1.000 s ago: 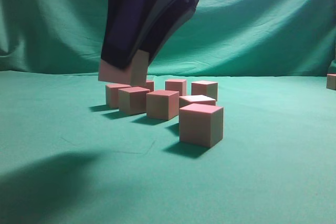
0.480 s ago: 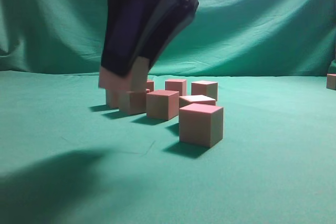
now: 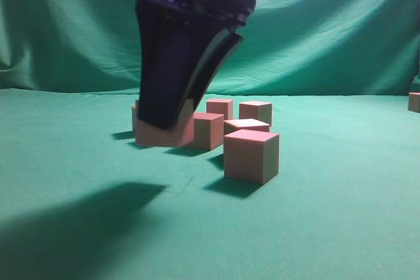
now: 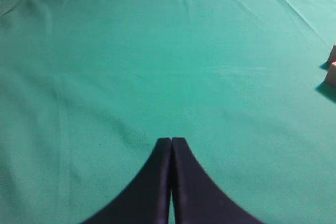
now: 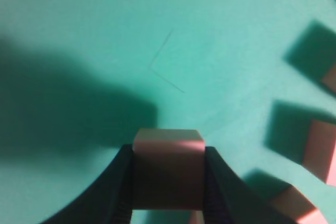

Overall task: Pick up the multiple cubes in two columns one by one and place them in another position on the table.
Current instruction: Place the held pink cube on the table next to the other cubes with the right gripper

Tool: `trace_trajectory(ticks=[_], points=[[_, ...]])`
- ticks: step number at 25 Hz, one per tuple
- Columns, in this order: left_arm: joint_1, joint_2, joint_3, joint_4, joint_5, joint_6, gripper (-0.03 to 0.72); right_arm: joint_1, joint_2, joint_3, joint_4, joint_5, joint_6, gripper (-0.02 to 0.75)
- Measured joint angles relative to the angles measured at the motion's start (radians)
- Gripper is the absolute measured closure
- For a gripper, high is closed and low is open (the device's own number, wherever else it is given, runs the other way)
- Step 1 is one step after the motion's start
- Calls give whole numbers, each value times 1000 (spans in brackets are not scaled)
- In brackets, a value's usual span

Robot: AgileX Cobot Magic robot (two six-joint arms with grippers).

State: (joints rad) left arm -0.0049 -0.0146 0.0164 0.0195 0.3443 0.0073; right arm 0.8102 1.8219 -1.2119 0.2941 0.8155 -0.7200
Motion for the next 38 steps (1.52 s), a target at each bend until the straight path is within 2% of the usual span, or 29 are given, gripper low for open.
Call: trace_trajectory(ticks=[5, 38], points=[[0, 0, 0, 0, 0, 0, 688, 21, 14, 0, -8, -11, 0, 471], [0, 0, 0, 0, 0, 0, 688, 21, 64, 1, -22, -25, 67, 471]])
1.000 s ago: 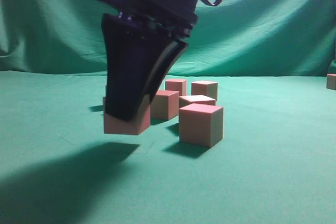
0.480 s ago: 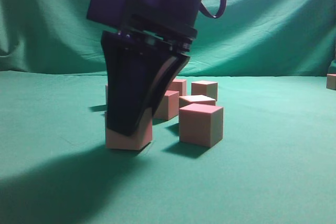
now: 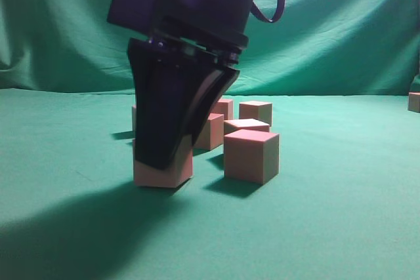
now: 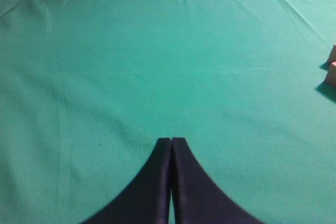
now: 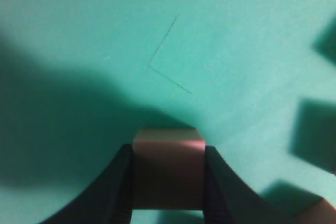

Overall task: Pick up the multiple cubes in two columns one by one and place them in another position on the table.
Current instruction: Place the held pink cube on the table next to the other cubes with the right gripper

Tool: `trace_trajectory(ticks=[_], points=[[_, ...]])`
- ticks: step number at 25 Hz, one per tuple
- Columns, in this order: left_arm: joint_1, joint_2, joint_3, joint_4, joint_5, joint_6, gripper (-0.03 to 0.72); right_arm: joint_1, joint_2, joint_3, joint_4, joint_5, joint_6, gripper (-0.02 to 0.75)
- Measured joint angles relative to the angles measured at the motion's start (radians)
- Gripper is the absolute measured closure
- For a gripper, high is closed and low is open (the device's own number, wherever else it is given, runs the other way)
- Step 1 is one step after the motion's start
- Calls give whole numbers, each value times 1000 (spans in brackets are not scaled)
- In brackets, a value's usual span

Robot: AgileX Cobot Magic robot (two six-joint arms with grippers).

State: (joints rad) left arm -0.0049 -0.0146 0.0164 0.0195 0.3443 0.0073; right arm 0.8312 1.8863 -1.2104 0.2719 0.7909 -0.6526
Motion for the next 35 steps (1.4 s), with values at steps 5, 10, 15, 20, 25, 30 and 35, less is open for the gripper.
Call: trace_trajectory(ticks=[5, 10, 15, 20, 25, 30, 35], points=[[0, 0, 0, 0, 0, 0, 688, 0, 0, 0, -6, 7, 8, 471], [0, 0, 0, 0, 0, 0, 688, 0, 0, 0, -9, 8, 26, 471], [0, 0, 0, 0, 0, 0, 688, 0, 2, 0, -18, 17, 38, 314], [0, 0, 0, 0, 0, 0, 688, 0, -9, 0, -18, 19, 38, 230], [0, 0, 0, 0, 0, 0, 688, -2, -88, 0, -19, 17, 38, 204], [0, 0, 0, 0, 0, 0, 688, -4, -218, 0, -21, -19, 83, 204], [0, 0, 0, 0, 0, 0, 688, -91, -376, -33, -24, -3, 268, 204]])
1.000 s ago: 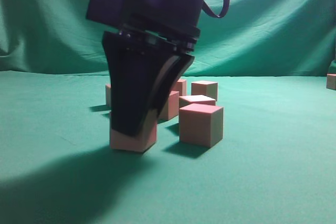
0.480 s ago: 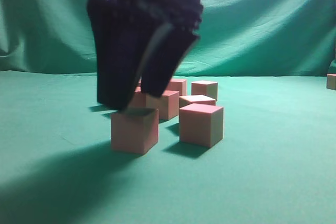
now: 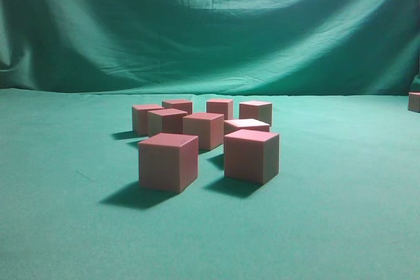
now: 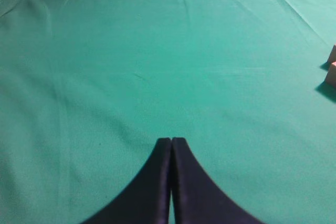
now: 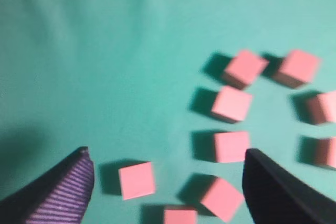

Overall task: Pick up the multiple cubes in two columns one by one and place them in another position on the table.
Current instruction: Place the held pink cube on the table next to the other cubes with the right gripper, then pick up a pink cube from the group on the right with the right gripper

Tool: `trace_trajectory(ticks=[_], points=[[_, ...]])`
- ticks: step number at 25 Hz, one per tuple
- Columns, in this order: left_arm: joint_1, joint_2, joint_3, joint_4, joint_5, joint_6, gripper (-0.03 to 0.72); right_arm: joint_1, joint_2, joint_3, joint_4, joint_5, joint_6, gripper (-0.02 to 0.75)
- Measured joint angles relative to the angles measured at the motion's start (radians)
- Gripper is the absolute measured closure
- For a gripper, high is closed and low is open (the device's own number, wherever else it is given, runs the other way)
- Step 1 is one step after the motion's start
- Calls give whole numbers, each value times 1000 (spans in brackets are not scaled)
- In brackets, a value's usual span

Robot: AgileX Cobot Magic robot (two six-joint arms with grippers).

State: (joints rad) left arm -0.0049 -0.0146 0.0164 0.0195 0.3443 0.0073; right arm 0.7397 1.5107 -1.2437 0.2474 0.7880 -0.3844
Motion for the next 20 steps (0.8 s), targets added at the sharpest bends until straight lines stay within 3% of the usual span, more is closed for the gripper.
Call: trace_trajectory(ticks=[11, 15, 20], points=[[0, 0, 0, 0, 0, 0, 688, -525, -110, -39, -16, 97, 92, 204], [0, 0, 0, 0, 0, 0, 688, -661, -62, -39, -12, 82, 113, 204], [0, 0, 0, 0, 0, 0, 688, -752, 76, -80, -12, 81, 140, 204]])
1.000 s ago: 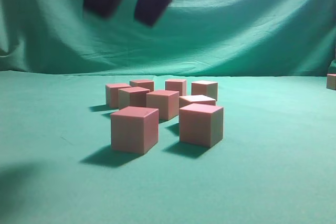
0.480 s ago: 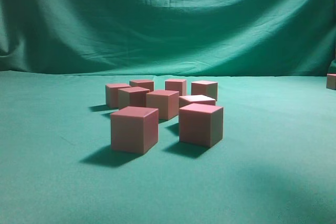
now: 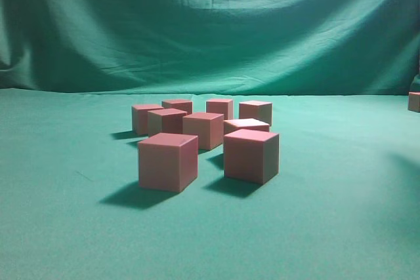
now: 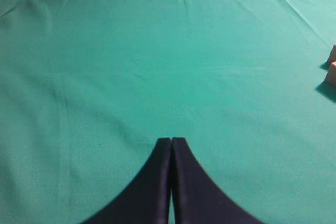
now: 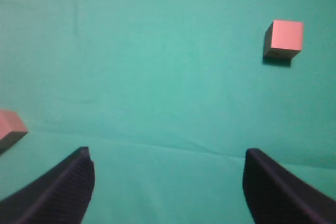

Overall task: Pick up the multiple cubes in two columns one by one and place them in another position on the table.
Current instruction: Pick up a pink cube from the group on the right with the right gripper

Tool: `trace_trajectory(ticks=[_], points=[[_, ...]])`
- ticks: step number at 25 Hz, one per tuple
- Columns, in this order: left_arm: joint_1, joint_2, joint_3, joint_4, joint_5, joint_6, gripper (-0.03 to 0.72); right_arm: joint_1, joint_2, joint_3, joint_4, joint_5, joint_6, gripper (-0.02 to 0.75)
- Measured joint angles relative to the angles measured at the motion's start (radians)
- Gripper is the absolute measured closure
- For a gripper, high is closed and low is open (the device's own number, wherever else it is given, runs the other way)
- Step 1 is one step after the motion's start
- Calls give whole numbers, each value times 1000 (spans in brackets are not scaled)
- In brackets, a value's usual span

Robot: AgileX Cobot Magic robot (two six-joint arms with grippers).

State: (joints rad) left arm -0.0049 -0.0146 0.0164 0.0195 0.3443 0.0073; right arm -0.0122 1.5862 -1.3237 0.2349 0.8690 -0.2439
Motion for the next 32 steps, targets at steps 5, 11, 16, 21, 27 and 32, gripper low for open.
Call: trace_trajectory(ticks=[5, 11, 16, 21, 27, 32], points=[[0, 0, 0, 0, 0, 0, 688, -21, 184, -136, -27, 17, 63, 204], [0, 0, 0, 0, 0, 0, 688, -21, 362, -320, -183, 41, 196, 204], [0, 0, 0, 0, 0, 0, 688, -21, 463, -435, -289, 47, 302, 204], [0, 0, 0, 0, 0, 0, 688, -28, 535, -469, -325, 36, 354, 204], [0, 0, 0, 0, 0, 0, 688, -85, 597, -469, -321, 3, 378, 204], [0, 0, 0, 0, 0, 0, 688, -97, 617, -469, -287, -52, 355, 204]])
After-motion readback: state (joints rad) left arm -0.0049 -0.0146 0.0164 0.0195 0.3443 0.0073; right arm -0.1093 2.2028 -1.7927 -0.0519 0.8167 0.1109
